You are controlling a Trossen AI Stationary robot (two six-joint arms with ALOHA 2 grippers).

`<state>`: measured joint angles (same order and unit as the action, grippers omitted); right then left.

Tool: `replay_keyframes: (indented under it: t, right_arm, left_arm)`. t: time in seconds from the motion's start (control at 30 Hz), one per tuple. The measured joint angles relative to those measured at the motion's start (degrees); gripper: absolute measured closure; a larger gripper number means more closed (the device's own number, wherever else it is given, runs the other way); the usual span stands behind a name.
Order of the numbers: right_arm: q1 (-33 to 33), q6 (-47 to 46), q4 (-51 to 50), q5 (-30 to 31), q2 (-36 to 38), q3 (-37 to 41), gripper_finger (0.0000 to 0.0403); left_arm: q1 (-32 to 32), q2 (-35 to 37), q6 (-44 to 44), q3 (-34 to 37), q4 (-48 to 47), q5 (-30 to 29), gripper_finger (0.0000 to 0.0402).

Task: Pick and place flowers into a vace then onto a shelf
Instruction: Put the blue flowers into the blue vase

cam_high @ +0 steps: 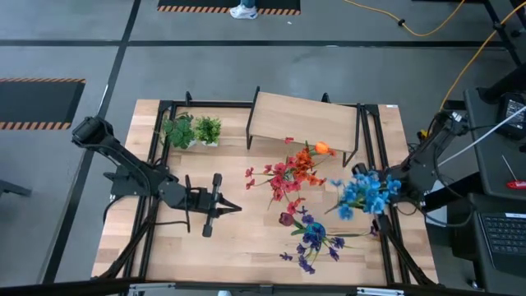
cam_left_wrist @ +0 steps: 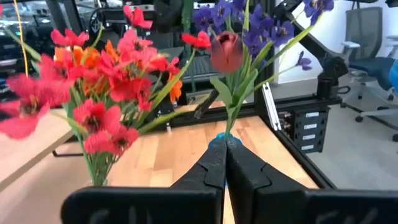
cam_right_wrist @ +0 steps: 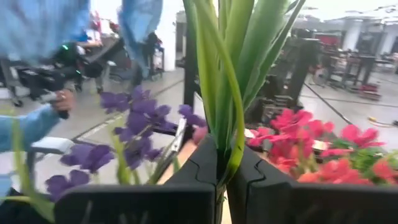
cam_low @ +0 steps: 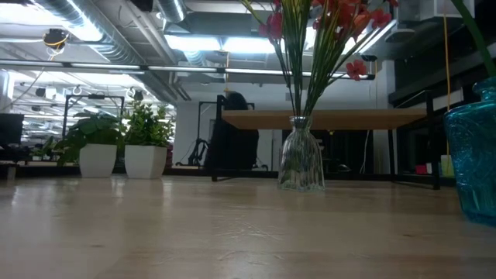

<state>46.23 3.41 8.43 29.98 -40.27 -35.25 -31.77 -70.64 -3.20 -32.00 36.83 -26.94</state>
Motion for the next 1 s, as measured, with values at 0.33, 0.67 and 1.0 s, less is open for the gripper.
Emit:
replay_keyframes:
  t: [0.33,0.67,1.0]
  right_arm:
    - [4.6,2.7,10.5,0.2,-1.1,7.1,0.0396]
    - [5.1,4.4,28.4,0.4,-6.0,15.8,0.0396]
    - [5.1,0.1,31.4,0.4,-10.1,17.9,0.0396]
  left_arm:
    - [0.0,0.0,1.0,0.7,0.3,-0.5,0.0397]
    - [0.0,0.0,2.0,0.7,-0.1,-2.0,0.0399]
    - [0.0,-0.1,2.0,0.7,-1.0,-2.1,0.0400]
